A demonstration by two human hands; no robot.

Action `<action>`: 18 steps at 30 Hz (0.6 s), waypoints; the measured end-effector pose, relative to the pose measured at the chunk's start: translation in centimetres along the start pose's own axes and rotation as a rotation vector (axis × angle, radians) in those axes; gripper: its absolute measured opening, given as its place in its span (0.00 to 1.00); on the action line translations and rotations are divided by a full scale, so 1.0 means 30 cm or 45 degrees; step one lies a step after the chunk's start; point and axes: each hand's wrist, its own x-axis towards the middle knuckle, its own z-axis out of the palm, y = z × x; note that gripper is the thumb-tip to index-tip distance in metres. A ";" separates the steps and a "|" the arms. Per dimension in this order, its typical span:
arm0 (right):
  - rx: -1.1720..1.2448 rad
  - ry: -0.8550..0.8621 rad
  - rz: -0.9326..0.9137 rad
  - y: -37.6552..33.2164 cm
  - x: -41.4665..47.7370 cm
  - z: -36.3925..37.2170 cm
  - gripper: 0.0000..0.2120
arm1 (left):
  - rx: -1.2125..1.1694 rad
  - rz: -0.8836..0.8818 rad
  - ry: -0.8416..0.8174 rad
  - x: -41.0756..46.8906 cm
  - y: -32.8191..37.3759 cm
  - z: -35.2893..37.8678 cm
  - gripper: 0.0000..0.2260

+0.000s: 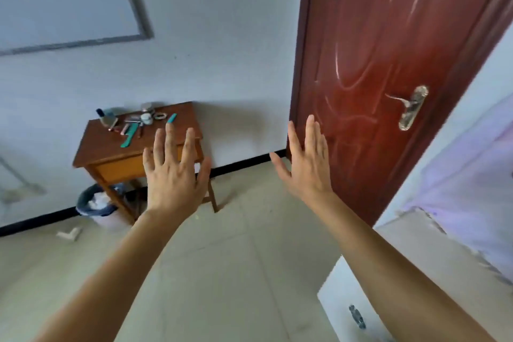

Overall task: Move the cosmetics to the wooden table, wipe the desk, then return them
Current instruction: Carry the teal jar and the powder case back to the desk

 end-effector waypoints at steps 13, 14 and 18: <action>0.264 -0.242 -0.398 -0.803 0.448 0.616 0.37 | 0.067 -0.343 -0.068 0.242 -0.814 0.134 0.31; 0.270 -0.245 -0.405 -0.827 0.501 0.671 0.37 | 0.062 -0.335 -0.079 0.293 -0.858 0.168 0.31; 0.284 -0.256 -0.394 -0.888 0.751 0.917 0.37 | 0.084 -0.347 -0.191 0.561 -1.037 0.342 0.31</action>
